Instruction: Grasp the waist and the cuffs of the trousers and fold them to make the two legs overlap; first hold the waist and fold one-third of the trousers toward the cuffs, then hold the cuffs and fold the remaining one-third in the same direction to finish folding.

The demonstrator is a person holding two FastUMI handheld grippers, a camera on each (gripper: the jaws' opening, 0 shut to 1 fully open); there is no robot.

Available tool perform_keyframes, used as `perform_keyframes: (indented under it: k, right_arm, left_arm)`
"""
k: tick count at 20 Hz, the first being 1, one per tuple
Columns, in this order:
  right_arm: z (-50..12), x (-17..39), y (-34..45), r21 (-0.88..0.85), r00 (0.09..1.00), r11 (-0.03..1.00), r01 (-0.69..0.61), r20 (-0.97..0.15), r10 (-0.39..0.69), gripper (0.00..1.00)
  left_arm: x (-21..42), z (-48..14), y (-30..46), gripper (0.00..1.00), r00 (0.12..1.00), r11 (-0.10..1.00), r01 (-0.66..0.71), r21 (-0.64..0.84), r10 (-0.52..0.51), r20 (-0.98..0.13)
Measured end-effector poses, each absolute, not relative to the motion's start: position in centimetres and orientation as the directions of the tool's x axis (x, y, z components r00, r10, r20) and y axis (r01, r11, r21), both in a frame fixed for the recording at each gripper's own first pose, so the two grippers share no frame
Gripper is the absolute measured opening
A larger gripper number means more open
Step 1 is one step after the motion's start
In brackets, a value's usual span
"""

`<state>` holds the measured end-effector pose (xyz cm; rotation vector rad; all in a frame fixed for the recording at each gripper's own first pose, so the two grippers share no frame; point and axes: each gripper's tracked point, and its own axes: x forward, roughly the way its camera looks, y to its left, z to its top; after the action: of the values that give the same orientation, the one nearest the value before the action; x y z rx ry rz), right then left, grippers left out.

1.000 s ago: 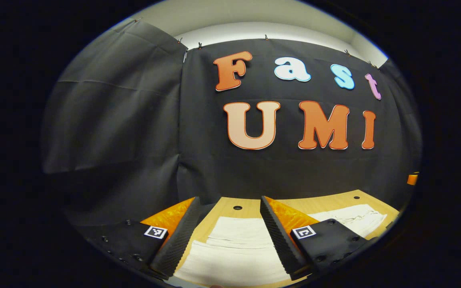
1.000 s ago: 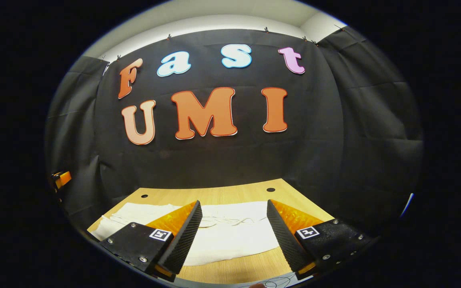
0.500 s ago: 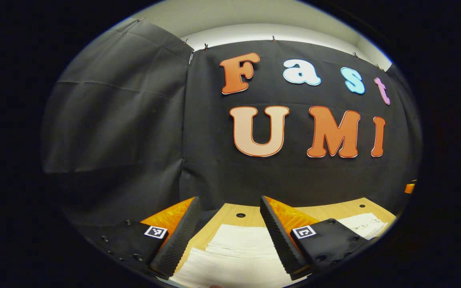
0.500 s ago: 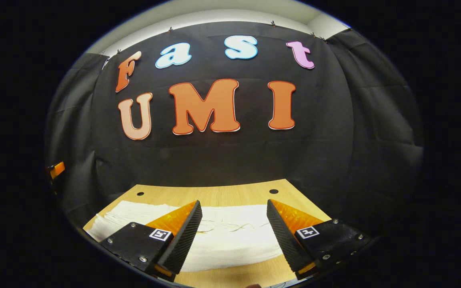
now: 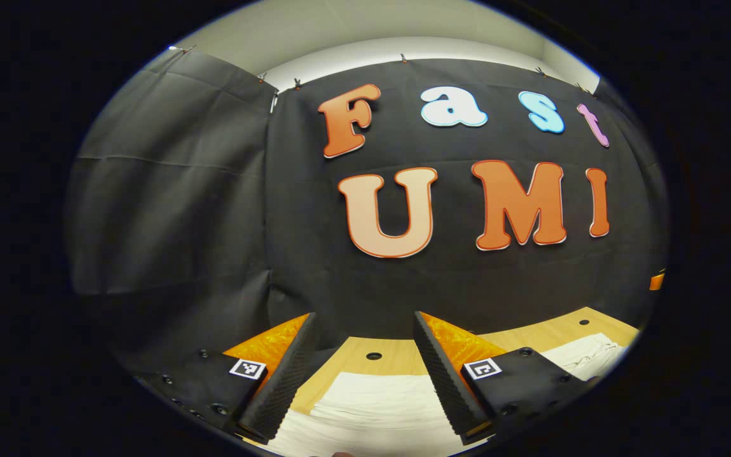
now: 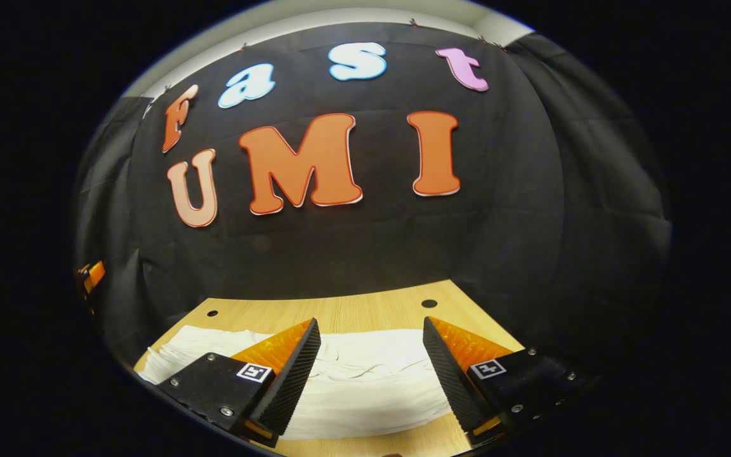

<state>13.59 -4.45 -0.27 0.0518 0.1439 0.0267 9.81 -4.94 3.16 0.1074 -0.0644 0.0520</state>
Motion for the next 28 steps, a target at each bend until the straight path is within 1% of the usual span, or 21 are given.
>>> perform_keyframes:
  k: [1, 3, 7, 11, 15, 18, 20, 25, 27, 28]
  right_arm:
    - [-1.1, 13.8, -4.7, 0.094, 0.983, 0.996, -0.011, -0.181, 0.028, 0.97]
    - [-2.3, 14.2, -5.6, 0.131, 0.976, 0.991, 0.029, -0.219, 0.001, 0.98]
    - [-5.8, 14.5, -7.5, 0.218, 0.947, 0.968, 0.123, -0.317, -0.048, 0.98]
    - [-10.2, 15.1, -10.3, 0.415, 0.897, 0.871, 0.264, -0.437, -0.064, 0.98]
    - [-15.3, 15.0, -11.9, 0.521, 0.829, 0.755, 0.399, -0.557, -0.054, 0.99]
    - [-19.3, 14.4, -13.2, 0.525, 0.759, 0.680, 0.512, -0.648, -0.071, 0.98]
    - [-21.8, 13.9, -13.2, 0.530, 0.720, 0.642, 0.554, -0.693, -0.049, 0.98]
    - [-25.2, 13.9, -12.5, 0.573, 0.678, 0.550, 0.608, -0.735, 0.017, 0.99]
    - [-26.1, 14.2, -12.6, 0.563, 0.661, 0.540, 0.626, -0.750, 0.017, 1.00]
    - [-26.5, 14.3, -12.6, 0.555, 0.650, 0.541, 0.632, -0.760, 0.019, 0.99]
  left_arm:
    - [10.4, 2.8, -5.7, 0.98, 0.998, 0.994, -0.029, 0.108, 0.022, 0.058]
    - [11.6, 2.6, -6.5, 0.99, 0.998, 0.996, 0.002, 0.089, -0.007, 0.055]
    - [14.1, 1.4, -7.1, 1.00, 0.999, 0.994, 0.022, 0.102, -0.025, 0.026]
    - [15.3, -0.6, -6.6, 0.99, 1.000, 0.993, 0.017, 0.114, -0.015, -0.020]
    - [15.7, -1.4, -4.8, 0.99, 0.999, 0.994, -0.012, 0.108, 0.016, -0.042]
    - [16.2, -2.3, -3.3, 0.99, 0.997, 0.994, -0.043, 0.101, 0.050, -0.064]
    - [16.3, -2.9, -2.7, 0.99, 0.995, 0.994, -0.058, 0.091, 0.066, -0.077]
    - [16.5, -3.8, -0.6, 0.99, 0.989, 0.991, -0.106, 0.087, 0.115, -0.098]
    - [16.5, -4.1, -0.1, 0.99, 0.986, 0.989, -0.121, 0.080, 0.130, -0.108]
    - [16.6, -4.2, 0.2, 0.99, 0.984, 0.989, -0.127, 0.074, 0.135, -0.115]
